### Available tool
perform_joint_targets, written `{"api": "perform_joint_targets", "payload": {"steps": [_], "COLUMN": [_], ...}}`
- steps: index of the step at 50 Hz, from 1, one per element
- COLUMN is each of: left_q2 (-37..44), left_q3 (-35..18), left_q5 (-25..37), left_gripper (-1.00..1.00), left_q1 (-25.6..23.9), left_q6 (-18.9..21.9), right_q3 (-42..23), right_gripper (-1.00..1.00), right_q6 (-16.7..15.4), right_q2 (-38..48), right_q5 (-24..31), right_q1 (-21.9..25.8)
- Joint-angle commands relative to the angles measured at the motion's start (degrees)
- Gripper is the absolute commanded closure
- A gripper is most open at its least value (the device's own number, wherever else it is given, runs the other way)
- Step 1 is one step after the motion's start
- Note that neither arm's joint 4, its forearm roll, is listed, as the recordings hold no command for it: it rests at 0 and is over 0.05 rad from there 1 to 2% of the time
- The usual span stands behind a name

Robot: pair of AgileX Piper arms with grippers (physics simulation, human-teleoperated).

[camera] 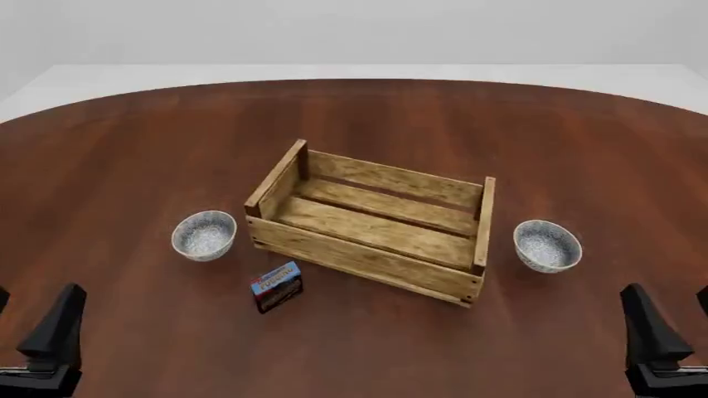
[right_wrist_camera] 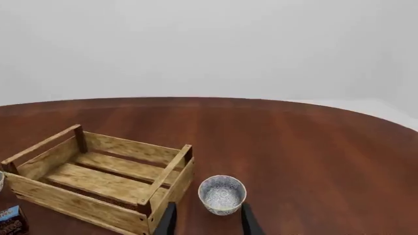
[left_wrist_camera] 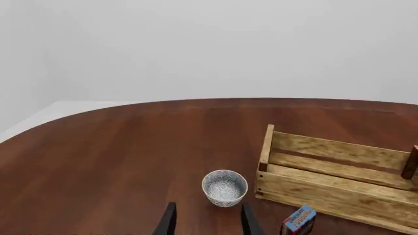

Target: Stack the right bowl on the left bowl and place them in the tray.

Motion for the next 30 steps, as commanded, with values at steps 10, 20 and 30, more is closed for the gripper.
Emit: {"api": "perform_joint_targets", "payload": {"steps": [10,20,30], "left_q2": [5.34,7.45,9.35], "left_q3": [0.72,0.73,0.73], "left_q5": [-4.11,-6.64,-7.78], "left_gripper": [-1.0,-1.0,-1.0], "left_q1": [0.23,0.63,0.36], "left_q6": [-0.45,-1.63,-1.72], "right_q3": [-7.65,-14.27,-23.26], "right_gripper": [-1.0,-1.0,-1.0], "right_q6": [4.13,4.34,2.87], "right_q2": [9.4,23.12,31.14], "right_q5": [1.78,3.72,10.91], "right_q1": [1.13,0.38,-0.24]}}
